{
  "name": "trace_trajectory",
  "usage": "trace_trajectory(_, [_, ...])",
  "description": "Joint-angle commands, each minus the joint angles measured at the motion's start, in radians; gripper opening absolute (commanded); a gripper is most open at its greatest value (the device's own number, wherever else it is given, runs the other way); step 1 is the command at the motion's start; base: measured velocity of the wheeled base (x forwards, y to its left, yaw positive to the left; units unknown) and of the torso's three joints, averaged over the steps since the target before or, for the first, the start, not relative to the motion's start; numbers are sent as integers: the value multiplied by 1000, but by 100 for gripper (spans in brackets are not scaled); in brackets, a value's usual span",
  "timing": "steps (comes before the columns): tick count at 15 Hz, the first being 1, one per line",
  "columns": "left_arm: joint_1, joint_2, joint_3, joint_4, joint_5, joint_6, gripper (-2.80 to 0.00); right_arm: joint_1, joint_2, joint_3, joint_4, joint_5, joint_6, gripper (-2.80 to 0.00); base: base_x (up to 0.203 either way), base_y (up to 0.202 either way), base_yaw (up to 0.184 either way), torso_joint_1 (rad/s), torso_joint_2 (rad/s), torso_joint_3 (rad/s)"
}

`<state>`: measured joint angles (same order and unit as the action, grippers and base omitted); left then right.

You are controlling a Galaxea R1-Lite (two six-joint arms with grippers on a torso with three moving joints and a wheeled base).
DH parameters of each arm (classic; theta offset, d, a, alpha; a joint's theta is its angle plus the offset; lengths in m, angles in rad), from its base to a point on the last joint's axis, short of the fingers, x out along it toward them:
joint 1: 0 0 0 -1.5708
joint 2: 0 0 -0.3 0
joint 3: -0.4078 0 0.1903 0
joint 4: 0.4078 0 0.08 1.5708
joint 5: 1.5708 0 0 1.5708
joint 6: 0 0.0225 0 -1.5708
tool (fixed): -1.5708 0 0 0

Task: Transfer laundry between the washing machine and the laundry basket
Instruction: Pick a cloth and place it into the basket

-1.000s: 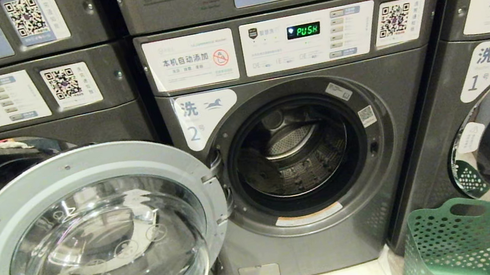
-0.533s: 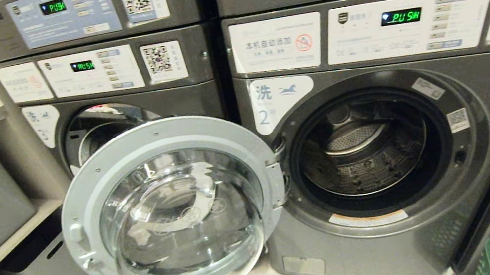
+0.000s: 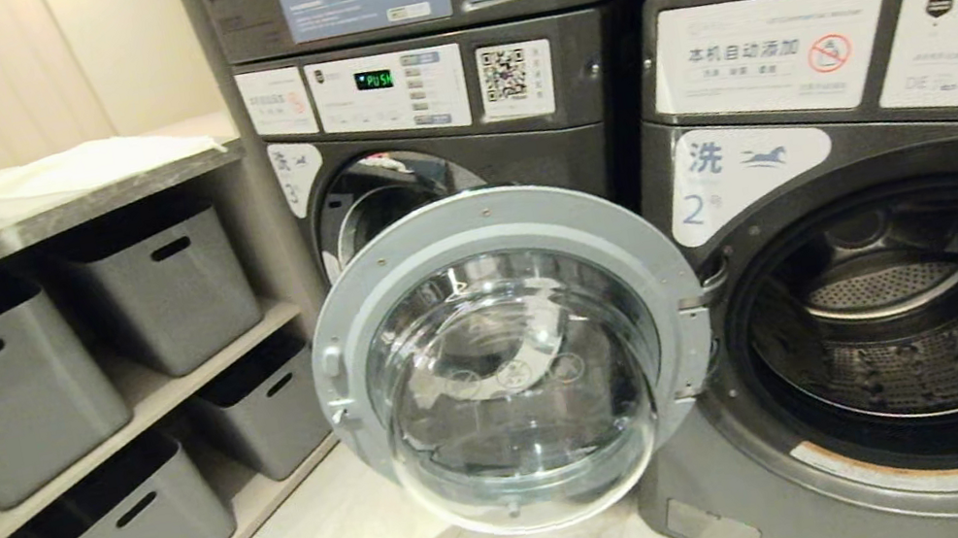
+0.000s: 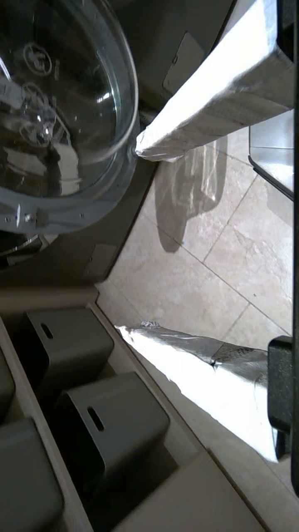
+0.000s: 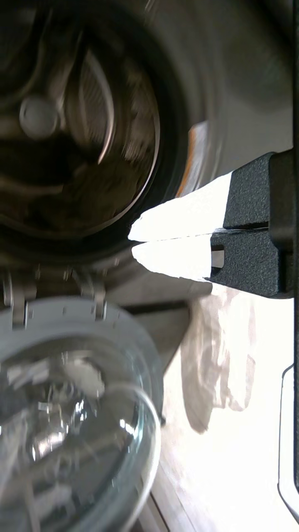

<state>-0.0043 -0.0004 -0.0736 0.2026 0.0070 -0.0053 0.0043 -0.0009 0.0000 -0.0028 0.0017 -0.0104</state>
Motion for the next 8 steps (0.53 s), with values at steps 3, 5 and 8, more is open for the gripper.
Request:
trace_trajectory(3, [0,-3,0,1,0,1,0,0,-1,0,0,0,0,-280,0,-7,149,5,4,1])
trace_trajectory(5, [0,-3,0,1,0,1,0,0,-1,0,0,1,0,-280,0,-1,32,1,1,1])
trace_trajectory(8, [0,-3,0,1,1,1,0,0,-1,0,0,1,0,-280,0,0,0,2,3,-84])
